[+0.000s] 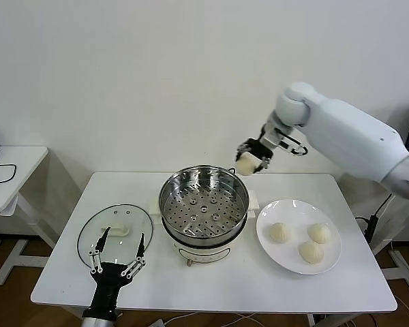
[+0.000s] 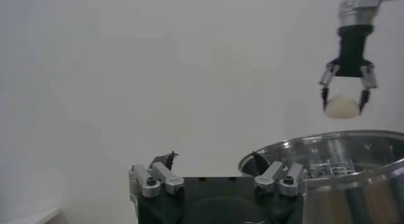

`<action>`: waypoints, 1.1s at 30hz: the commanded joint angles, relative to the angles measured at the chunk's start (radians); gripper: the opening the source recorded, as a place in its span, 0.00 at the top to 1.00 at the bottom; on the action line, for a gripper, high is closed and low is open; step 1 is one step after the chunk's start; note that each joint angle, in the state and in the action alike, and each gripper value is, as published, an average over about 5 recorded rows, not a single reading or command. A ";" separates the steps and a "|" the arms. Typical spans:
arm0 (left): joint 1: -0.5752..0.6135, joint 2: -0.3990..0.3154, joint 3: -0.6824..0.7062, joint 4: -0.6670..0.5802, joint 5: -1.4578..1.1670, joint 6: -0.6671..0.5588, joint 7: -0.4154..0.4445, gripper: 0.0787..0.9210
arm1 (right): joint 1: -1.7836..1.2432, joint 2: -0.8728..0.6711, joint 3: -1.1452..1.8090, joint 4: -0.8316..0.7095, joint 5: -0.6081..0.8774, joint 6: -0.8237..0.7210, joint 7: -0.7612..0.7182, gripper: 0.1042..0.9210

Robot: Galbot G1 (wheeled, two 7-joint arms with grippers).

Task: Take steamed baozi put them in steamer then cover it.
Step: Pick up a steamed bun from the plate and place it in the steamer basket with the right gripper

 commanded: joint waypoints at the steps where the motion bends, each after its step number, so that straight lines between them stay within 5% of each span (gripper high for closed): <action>1: 0.004 0.001 -0.003 -0.007 -0.001 0.001 -0.001 0.12 | -0.020 0.158 -0.038 -0.008 -0.135 0.115 0.014 0.27; 33: -0.003 0.006 -0.023 -0.006 -0.020 -0.001 -0.007 0.12 | -0.192 0.337 0.051 -0.280 -0.347 0.173 0.078 0.19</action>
